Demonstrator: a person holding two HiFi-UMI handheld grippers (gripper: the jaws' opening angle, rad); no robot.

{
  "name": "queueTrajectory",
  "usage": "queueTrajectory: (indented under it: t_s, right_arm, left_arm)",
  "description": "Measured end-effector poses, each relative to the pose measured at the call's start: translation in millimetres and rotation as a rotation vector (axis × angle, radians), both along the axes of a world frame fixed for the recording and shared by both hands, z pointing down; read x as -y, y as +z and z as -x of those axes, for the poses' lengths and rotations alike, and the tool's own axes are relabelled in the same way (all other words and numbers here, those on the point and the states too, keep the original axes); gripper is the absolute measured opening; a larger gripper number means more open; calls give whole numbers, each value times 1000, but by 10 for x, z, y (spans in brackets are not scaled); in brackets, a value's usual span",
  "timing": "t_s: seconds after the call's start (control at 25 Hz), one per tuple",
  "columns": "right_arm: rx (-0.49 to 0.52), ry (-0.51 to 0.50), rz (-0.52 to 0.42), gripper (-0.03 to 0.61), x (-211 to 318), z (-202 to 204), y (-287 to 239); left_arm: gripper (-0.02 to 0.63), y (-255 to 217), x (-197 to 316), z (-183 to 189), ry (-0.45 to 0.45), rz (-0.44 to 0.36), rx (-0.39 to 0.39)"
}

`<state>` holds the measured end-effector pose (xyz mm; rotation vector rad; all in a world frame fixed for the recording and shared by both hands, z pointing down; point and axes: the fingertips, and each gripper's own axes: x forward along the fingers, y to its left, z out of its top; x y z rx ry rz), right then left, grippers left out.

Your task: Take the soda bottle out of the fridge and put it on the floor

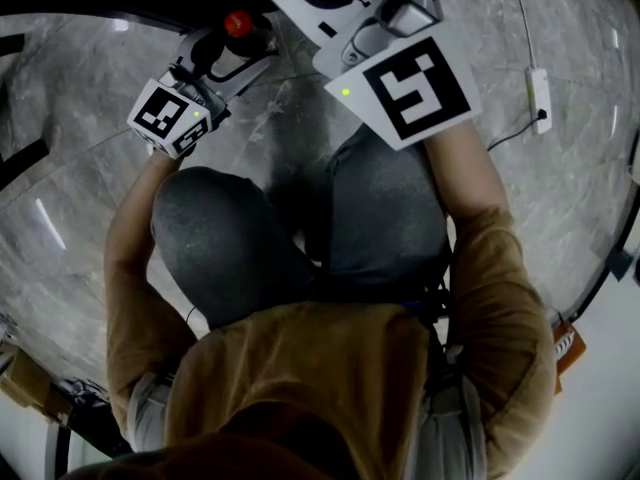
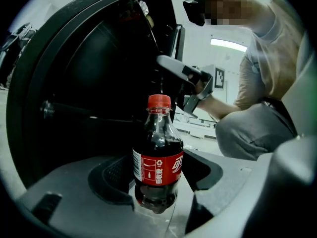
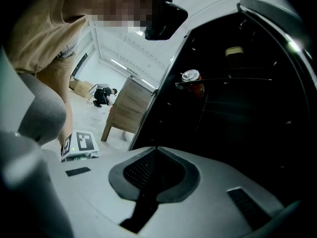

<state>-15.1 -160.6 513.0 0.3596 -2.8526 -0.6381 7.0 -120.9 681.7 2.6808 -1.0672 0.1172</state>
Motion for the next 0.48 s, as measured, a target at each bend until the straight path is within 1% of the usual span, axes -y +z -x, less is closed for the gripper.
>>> queueTrajectory:
  t_s: [0.12,0.32,0.48]
  right_arm:
    - [-2,-32,23,2,-67,45,65]
    - [-14,-50,25,2,-154,49,148]
    - [-18,-58,35,2,-180,55,217]
  left_arm:
    - [299,363,32,32,-48,34,33]
    - [299,837,119,56,-89,61,102]
    - [299,1100,157,36,-114,70,119]
